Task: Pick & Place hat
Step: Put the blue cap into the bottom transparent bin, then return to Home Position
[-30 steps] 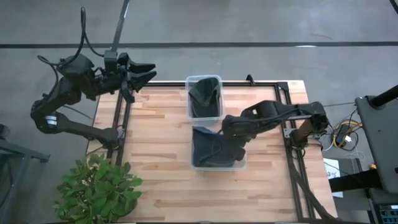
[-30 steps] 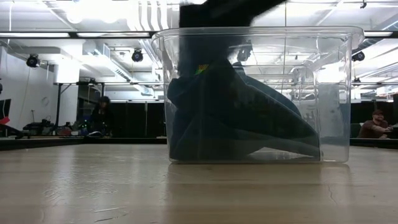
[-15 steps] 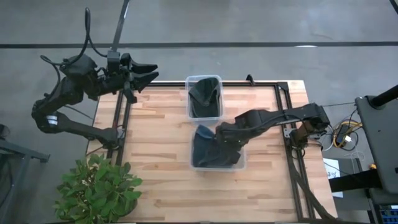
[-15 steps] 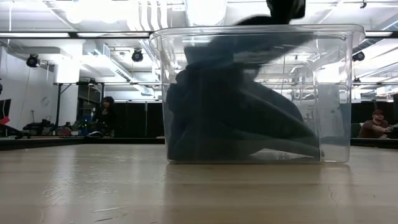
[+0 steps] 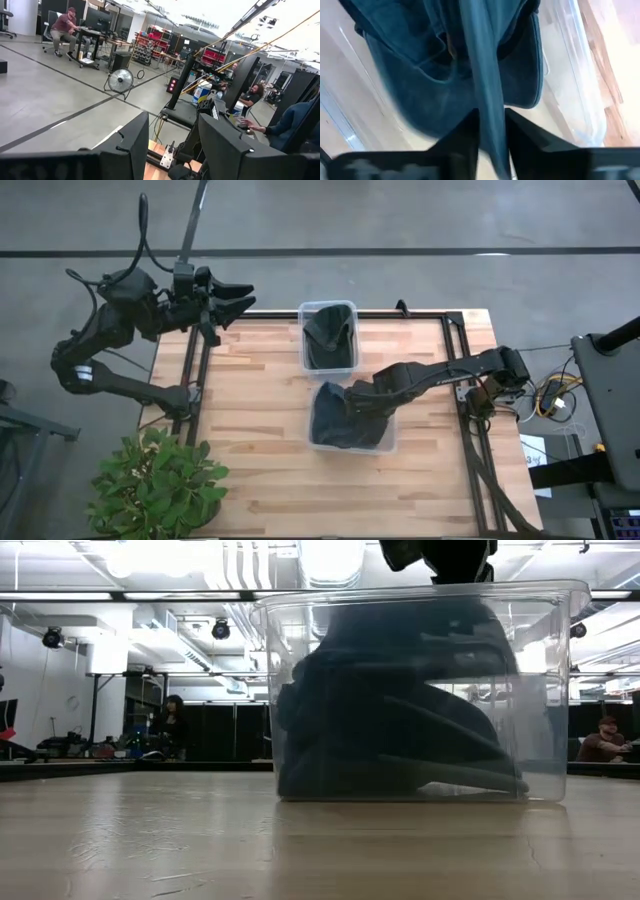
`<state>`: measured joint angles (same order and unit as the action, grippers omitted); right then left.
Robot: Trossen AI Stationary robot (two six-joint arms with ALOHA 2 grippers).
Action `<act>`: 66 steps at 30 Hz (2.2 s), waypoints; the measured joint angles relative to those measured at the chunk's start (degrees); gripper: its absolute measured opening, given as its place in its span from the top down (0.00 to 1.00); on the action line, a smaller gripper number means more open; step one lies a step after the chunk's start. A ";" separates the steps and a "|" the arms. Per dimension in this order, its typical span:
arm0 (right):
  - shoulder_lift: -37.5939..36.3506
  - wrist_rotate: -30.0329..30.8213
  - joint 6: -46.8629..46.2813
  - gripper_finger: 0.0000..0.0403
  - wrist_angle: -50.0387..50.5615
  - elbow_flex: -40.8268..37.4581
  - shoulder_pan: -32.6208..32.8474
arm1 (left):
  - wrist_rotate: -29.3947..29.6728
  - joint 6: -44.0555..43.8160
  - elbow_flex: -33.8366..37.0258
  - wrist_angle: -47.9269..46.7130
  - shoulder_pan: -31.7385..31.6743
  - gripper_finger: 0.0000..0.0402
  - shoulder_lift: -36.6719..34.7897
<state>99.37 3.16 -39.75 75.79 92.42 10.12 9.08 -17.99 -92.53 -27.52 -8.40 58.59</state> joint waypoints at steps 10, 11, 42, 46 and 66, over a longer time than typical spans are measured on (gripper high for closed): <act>-0.37 0.18 1.68 0.45 0.10 4.91 0.12 | 0.05 0.36 0.00 -2.46 0.00 0.59 0.93; -0.72 0.68 1.92 0.43 -0.02 5.72 0.24 | 0.48 0.37 0.00 -2.77 0.01 0.59 1.12; -37.85 20.32 3.15 0.98 -37.47 -30.32 5.51 | -2.93 -0.09 7.17 -7.48 0.02 1.00 8.28; -43.13 20.89 0.74 0.98 -37.07 -33.61 5.25 | -0.88 -0.54 13.23 -3.81 0.02 1.00 7.57; -57.82 24.74 15.92 0.98 -49.19 -54.23 5.41 | -10.90 6.09 43.99 24.03 0.22 1.00 4.64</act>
<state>41.55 27.90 -23.82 26.61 38.19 15.53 -1.83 -11.90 -48.54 -3.49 -8.19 63.23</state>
